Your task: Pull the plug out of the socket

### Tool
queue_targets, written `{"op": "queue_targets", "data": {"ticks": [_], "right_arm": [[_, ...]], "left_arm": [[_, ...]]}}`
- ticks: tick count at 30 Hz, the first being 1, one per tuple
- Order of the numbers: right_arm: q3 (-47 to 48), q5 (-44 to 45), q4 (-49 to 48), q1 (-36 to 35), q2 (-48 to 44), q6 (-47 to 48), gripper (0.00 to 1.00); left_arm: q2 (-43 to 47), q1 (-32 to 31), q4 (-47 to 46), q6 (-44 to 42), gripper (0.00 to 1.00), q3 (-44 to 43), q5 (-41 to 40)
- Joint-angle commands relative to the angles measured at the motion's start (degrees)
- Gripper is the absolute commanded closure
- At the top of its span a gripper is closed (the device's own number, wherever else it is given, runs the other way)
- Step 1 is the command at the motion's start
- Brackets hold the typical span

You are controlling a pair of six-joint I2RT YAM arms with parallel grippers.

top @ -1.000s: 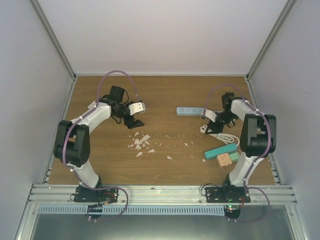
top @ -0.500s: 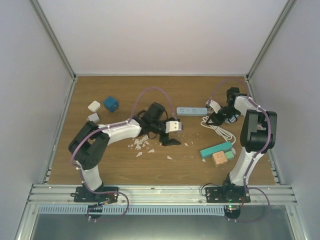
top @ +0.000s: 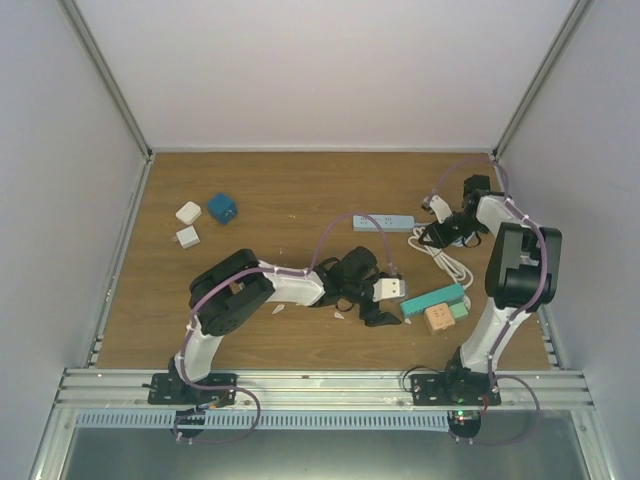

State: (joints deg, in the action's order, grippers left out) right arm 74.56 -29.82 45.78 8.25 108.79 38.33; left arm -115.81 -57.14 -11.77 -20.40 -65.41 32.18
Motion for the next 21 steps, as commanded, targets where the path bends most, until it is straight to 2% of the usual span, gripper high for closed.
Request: {"op": "queue_targets", "data": {"ticks": [1,6,16,18,21], "right_arm": [[-1.34,0.16,-2.88,1.62,-2.09,-2.35,0.85],[-2.3,0.55,-3.59,3.78,-2.59,-2.21,0.84],[-1.06,1.95,-1.66,6.97,-1.75,-0.67,0.84],[-0.92,2.4,-1.14,8.17,-1.66,-0.07,0.83],[-0.78,2.68,-0.51,9.94,-1.38,0.62,0.79]], "left_arm": [[-4.11,-1.43,-6.77,4.29,0.22,-4.3,-3.38],[-7.97,-3.45,-8.27,8.77,0.3,-7.69,-5.93],[-8.95,-2.88,-6.62,10.06,0.76,-8.78,-8.85],[-7.07,-0.96,-6.01,9.97,0.82,-6.76,-7.54],[-4.8,1.98,-2.6,8.65,0.86,-5.27,-4.63]]}}
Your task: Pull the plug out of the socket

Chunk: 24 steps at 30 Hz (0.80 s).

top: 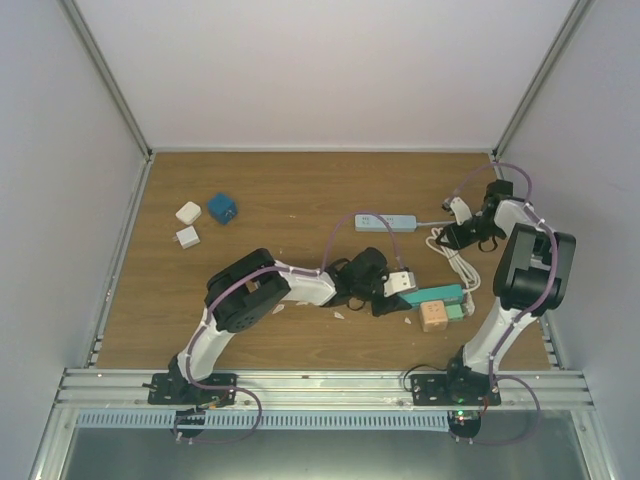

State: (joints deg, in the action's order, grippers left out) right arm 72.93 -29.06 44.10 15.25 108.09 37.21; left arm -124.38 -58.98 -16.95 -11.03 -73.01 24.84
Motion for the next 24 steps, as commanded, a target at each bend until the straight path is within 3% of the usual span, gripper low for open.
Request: {"op": "queue_targets", "data": {"ticks": [1,12,18,24], "right_arm": [[0.9,1.84,1.38,3.35,-0.55,1.87,0.77],[0.25,3.7,0.82,4.11,-1.47,4.41,0.5],[1.25,3.49,0.44,4.19,-2.97,6.94,0.19],[1.64,-1.62,2.25,4.12,-6.97,13.52,0.1]], "left_arm": [[4.34,4.94,3.98,-1.23,0.87,2.38,4.17],[10.88,16.73,20.78,-6.25,0.91,7.04,19.58],[14.62,21.63,31.51,-12.69,0.91,9.56,26.19],[13.3,27.42,42.62,-17.91,0.91,7.42,30.4]]}}
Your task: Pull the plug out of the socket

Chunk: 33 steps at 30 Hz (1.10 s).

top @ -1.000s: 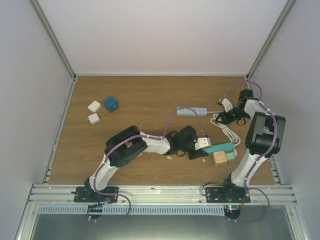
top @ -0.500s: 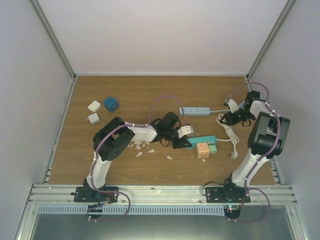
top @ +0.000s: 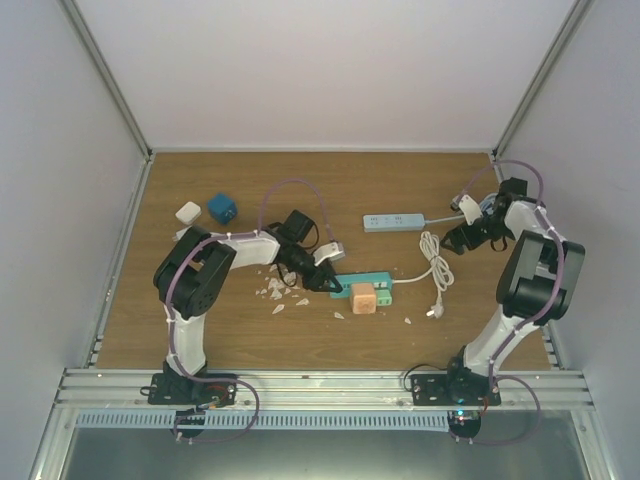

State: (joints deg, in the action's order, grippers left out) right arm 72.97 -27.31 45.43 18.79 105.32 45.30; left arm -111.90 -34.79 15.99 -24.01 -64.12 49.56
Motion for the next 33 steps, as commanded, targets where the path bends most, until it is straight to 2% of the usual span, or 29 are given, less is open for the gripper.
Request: {"op": "queue_targets", "data": {"ticks": [1,9,17,21,25,33], "right_arm": [[1.64,-4.46,1.35,0.56,-4.83,6.93,0.09],[-1.45,-14.56,6.76,-1.88,-12.22,22.71,0.08],[-13.87,-17.14,5.32,-10.82,-21.48,34.66,0.07],[-19.76,-17.84,2.08,-15.62,-23.32,36.16,0.08],[-25.57,-18.71,-6.03,-20.21,-24.98,35.61,0.09],[-28.58,-18.98,-14.8,-28.01,-21.8,30.74,0.12]], "left_arm": [[0.23,4.09,11.51,-5.85,0.91,-2.14,6.32],[-4.46,8.81,22.04,-9.41,0.91,-6.09,10.27],[-8.26,10.62,28.44,-10.73,0.91,-8.72,12.71],[-9.73,11.5,30.1,-10.71,0.91,-9.18,13.85],[-11.11,11.84,32.21,-11.83,0.9,-9.59,14.71],[-14.31,12.71,37.51,-14.6,0.89,-10.79,15.73]]}}
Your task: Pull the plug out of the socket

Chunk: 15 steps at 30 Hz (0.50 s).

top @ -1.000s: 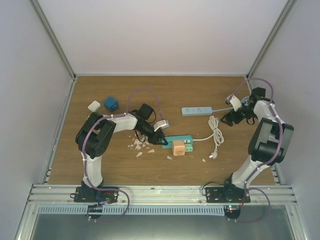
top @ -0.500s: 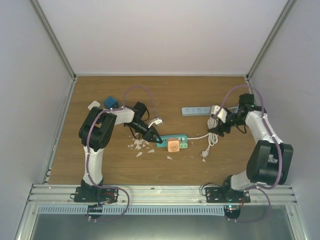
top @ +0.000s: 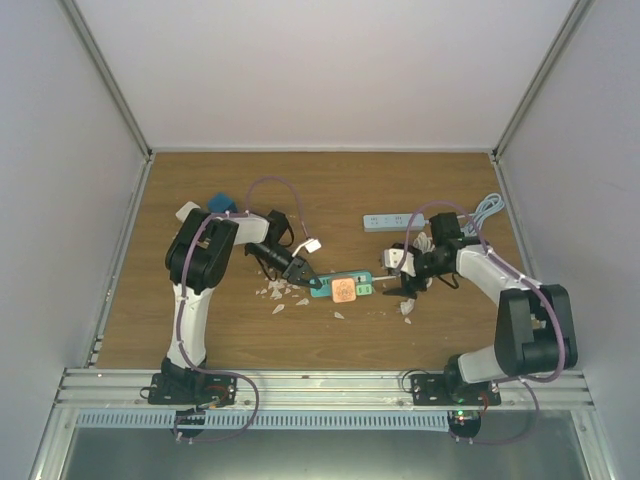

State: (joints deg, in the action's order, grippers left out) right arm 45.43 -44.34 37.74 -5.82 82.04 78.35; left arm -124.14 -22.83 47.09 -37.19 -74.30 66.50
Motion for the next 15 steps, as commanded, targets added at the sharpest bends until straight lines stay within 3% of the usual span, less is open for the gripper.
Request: {"op": "queue_targets", "data": {"ticks": [1,15], "right_arm": [[-1.43,-1.59,-7.94,-4.79,1.79,-2.65,0.11],[0.56,3.2,-12.96,-11.07,11.93,-7.36,0.15]], "left_arm": [[-2.22,0.91,6.83,-1.6,0.89,-0.73,-0.87],[-4.53,1.26,7.87,-1.66,0.87,-1.86,-0.73]]}}
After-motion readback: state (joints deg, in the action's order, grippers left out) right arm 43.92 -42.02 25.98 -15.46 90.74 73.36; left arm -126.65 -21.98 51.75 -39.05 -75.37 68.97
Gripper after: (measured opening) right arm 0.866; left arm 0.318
